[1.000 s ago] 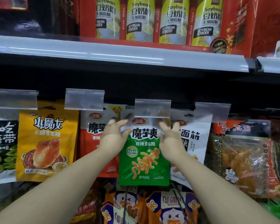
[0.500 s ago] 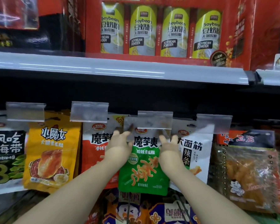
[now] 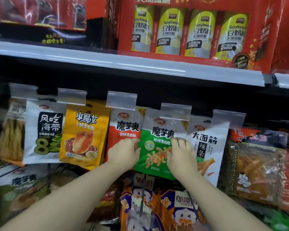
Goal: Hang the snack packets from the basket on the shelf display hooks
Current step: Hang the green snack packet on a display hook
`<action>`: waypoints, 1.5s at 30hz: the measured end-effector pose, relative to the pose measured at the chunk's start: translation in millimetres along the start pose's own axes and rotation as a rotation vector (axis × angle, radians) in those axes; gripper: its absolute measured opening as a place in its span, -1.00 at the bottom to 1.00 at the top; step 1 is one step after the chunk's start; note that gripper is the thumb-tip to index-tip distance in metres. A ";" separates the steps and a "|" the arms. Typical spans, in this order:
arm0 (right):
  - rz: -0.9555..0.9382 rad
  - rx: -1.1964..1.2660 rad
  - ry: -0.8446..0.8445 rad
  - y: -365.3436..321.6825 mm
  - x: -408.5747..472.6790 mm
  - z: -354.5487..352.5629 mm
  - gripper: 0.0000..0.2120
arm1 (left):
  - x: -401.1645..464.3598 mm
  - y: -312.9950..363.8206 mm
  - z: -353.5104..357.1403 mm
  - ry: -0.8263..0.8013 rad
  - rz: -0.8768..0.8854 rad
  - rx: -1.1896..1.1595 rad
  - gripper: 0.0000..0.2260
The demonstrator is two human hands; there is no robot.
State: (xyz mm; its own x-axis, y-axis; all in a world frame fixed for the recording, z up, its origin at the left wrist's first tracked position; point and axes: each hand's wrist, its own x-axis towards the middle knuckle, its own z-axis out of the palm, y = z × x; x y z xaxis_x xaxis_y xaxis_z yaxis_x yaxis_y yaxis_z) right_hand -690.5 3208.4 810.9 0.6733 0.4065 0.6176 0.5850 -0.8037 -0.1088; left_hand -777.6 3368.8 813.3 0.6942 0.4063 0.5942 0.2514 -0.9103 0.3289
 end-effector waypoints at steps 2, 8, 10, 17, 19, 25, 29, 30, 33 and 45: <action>-0.044 0.012 -0.015 -12.1 -13.3 -0.1 -0.49 | -15.2 -14.1 -6.4 -0.013 -0.033 0.004 -0.72; -0.079 -0.028 -0.166 -70.4 -71.5 9.7 -0.51 | -73.2 -83.4 -31.1 -0.108 -0.068 0.069 -0.75; -0.073 -0.045 -0.212 -96.9 -93.1 14.3 -0.52 | -92.5 -117.9 -39.6 -0.156 -0.067 0.083 -0.75; 0.042 -0.071 -0.293 -202.8 -172.7 42.0 -0.62 | -156.5 -244.6 -61.2 -0.388 -0.011 0.159 -0.70; 0.081 -0.051 -0.331 -229.3 -195.5 56.4 -0.63 | -178.5 -275.0 -61.3 -0.455 0.013 0.195 -0.70; 0.177 -0.006 -0.524 -278.2 -270.5 115.5 -0.65 | -247.0 -348.7 -31.6 -0.693 0.011 0.198 -0.72; 0.214 -0.003 -0.677 -291.1 -325.2 166.9 -0.54 | -297.6 -385.2 10.9 -0.786 0.003 0.188 -0.77; 0.224 0.000 -0.721 -292.1 -341.1 182.1 -0.55 | -313.6 -394.6 24.6 -0.827 -0.004 0.188 -0.79; 0.245 0.012 -0.880 -291.5 -391.8 232.8 -0.55 | -366.8 -423.2 75.1 -0.977 -0.031 0.182 -0.78; 0.387 0.020 -1.201 -267.3 -627.6 503.5 -0.56 | -601.4 -503.9 348.1 -1.269 0.021 0.280 -0.74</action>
State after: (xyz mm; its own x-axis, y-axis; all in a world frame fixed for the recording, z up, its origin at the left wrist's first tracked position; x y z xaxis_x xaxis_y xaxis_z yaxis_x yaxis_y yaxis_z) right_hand -1041.7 3386.9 60.1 0.7808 0.2930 -0.5518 0.2582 -0.9556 -0.1420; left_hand -1086.9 3555.7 34.8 0.8108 0.1744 -0.5587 0.2577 -0.9634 0.0732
